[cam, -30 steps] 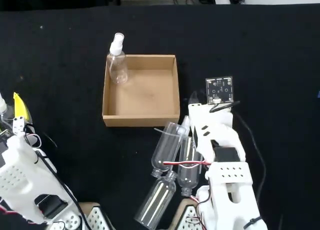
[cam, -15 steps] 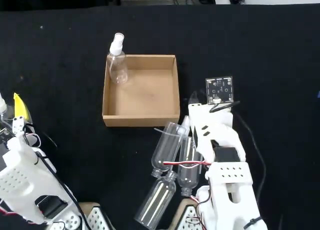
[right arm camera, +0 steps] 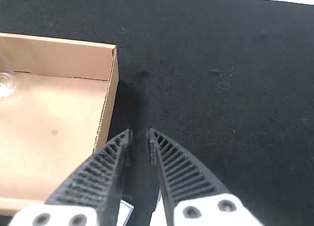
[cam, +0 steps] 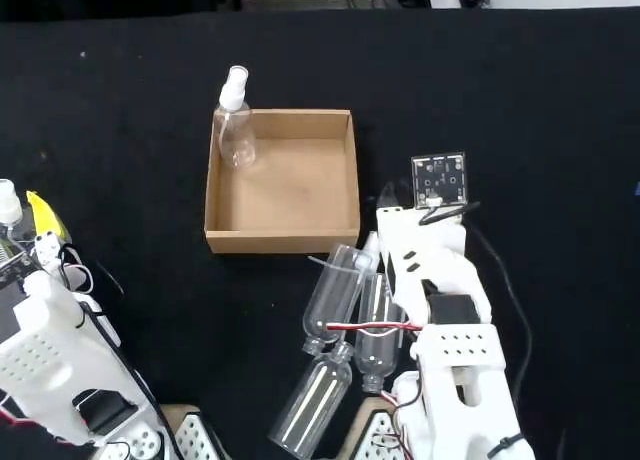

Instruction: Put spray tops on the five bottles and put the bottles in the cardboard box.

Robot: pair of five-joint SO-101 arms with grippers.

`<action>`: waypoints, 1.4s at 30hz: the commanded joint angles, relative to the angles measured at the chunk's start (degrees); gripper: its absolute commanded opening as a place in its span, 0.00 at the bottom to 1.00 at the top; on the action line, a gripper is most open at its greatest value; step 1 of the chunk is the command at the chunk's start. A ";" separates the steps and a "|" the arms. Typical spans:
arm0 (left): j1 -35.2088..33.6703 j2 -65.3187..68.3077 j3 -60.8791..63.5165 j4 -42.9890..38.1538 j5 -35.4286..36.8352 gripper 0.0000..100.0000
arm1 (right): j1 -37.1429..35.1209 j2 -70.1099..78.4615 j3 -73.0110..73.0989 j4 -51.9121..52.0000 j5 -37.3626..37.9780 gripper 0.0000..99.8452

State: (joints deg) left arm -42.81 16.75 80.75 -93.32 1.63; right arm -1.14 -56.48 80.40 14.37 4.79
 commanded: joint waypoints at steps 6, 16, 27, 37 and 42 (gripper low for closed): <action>3.03 -3.08 4.09 -0.35 0.35 0.04 | 1.58 -1.10 -0.31 -1.93 0.53 0.04; 14.46 -22.59 12.18 0.26 0.35 0.04 | 1.76 -1.01 -0.31 -2.02 0.62 0.04; 27.38 -41.76 7.08 24.00 -3.16 0.04 | 5.10 -0.66 0.40 -5.27 0.26 0.04; 35.65 -64.44 4.70 49.14 -3.16 0.04 | 4.75 -0.66 1.10 -6.86 0.35 0.04; 41.71 -71.74 4.18 57.76 -3.16 0.04 | 5.01 -0.66 1.10 -6.86 0.35 0.04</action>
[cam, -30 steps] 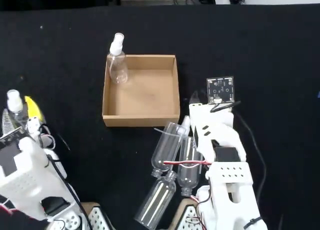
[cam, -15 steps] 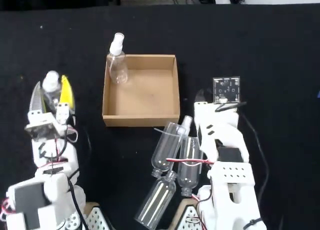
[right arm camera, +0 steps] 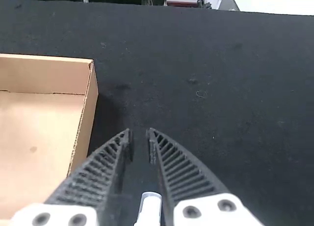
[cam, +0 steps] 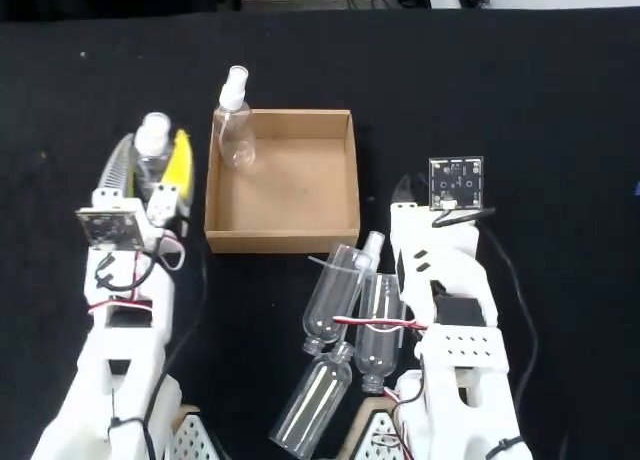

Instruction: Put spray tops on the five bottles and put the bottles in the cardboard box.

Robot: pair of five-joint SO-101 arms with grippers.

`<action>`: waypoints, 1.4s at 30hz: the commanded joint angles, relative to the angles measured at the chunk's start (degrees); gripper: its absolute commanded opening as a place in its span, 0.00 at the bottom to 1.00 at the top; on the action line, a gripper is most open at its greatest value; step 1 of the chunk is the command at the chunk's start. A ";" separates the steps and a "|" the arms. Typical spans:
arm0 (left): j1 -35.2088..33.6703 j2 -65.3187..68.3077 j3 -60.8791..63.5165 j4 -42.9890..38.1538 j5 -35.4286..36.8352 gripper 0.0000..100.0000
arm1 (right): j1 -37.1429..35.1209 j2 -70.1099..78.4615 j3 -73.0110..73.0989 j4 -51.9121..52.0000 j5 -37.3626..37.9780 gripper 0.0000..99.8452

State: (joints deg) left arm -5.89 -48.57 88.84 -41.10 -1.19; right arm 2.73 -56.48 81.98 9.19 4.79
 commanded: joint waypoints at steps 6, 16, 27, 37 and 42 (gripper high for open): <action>9.27 -6.86 -13.67 18.02 7.30 0.04 | 1.23 -0.66 -0.57 -1.67 0.44 0.04; 18.77 1.76 -23.69 23.74 11.16 0.04 | 1.76 -0.66 -0.84 -1.67 0.62 0.04; 24.92 16.88 -33.27 12.84 11.16 0.04 | 3.87 -0.66 -1.10 -1.76 0.26 0.04; 26.51 38.51 -43.03 -0.62 2.29 0.04 | 4.13 -0.66 -1.10 -1.76 0.26 0.04; 26.24 48.62 -44.00 -9.58 2.29 0.04 | 4.13 -0.66 -1.10 -1.76 0.35 0.04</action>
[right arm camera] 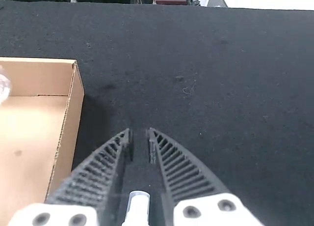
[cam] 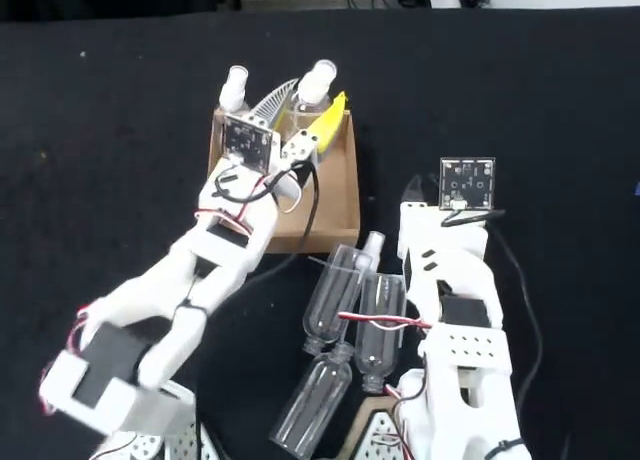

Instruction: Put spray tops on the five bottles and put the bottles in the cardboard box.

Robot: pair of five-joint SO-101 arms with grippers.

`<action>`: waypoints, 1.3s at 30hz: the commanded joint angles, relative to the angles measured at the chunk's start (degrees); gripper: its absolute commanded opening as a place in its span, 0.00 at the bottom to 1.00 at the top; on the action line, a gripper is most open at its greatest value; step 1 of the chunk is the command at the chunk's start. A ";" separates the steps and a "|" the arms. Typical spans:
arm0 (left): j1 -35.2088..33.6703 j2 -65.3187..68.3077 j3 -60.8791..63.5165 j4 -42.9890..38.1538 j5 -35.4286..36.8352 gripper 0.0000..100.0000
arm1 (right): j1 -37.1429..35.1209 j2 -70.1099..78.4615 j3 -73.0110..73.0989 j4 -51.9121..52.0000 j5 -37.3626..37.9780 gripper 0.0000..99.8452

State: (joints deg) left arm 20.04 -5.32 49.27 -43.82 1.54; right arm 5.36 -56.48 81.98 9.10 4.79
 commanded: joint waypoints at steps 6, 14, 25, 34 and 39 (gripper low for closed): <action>0.22 9.85 -4.62 -12.92 -0.35 0.04 | 1.49 -0.84 -1.10 -1.67 0.44 0.04; -0.04 9.76 0.84 -13.27 0.00 0.04 | 1.49 -0.92 -1.10 -1.67 0.35 0.04; -1.19 9.76 10.95 -24.79 -0.44 0.04 | 1.49 -0.92 -1.10 -1.67 0.44 0.04; -9.01 7.82 16.13 -25.14 0.00 0.04 | 1.49 -0.84 -1.10 -1.67 0.44 0.04; -10.77 3.87 17.71 -24.79 -0.35 0.04 | 1.49 -0.92 -1.10 -1.67 0.44 0.04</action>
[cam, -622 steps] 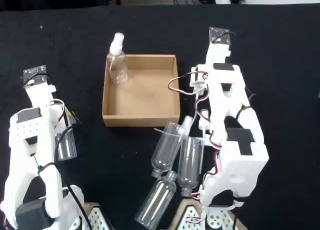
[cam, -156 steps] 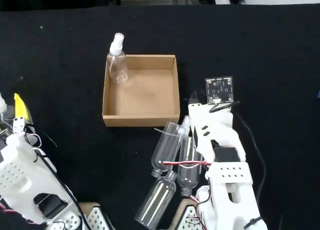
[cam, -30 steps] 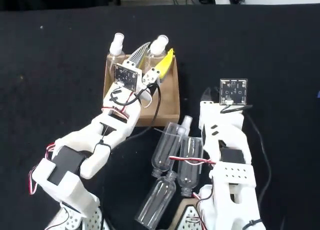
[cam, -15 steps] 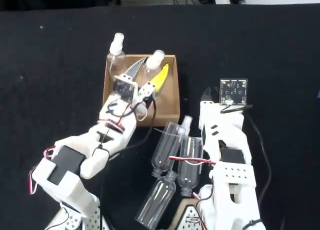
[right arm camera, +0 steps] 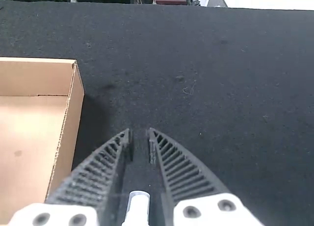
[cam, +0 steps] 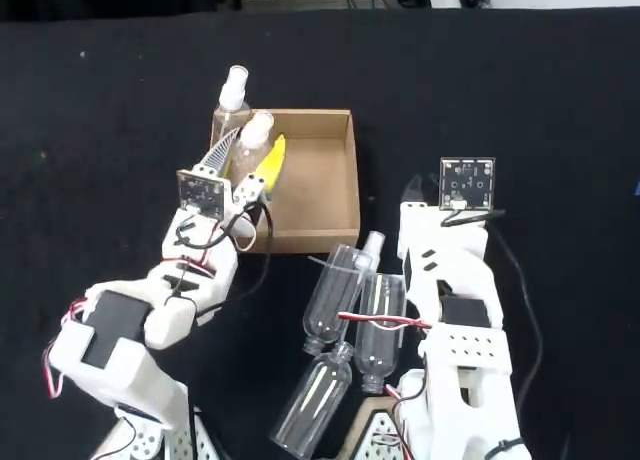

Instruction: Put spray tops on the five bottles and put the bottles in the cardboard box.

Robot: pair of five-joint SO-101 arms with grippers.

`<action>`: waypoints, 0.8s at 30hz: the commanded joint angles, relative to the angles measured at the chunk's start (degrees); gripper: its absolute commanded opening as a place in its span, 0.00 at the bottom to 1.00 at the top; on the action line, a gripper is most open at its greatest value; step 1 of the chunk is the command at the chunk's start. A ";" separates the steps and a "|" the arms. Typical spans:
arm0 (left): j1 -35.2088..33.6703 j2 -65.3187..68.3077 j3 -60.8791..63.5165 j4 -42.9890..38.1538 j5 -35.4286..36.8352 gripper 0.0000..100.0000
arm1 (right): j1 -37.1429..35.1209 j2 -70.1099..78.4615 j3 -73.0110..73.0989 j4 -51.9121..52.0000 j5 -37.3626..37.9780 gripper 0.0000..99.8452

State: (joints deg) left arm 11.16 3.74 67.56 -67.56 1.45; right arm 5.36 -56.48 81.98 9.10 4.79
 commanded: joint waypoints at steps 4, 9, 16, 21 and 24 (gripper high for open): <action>-5.32 -5.45 -0.40 -0.97 -0.26 0.04 | 1.49 -0.84 -1.10 -1.67 0.53 0.04; -8.57 -5.45 -0.57 -0.97 -0.09 0.04 | 1.49 -0.84 -1.10 -1.67 0.44 0.04; -8.57 -5.36 -0.31 -0.97 0.09 0.04 | 1.49 -0.75 -1.10 -1.67 0.44 0.04; -8.40 -4.40 -0.48 -0.97 0.18 0.04 | 1.49 -0.75 -1.10 -1.67 0.44 0.04; -8.40 -1.67 -1.45 -0.97 0.18 0.04 | 1.41 -0.75 -1.10 -1.67 0.44 0.04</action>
State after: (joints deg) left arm 3.78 1.45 67.65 -67.56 1.89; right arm 5.36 -56.48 81.98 9.10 4.79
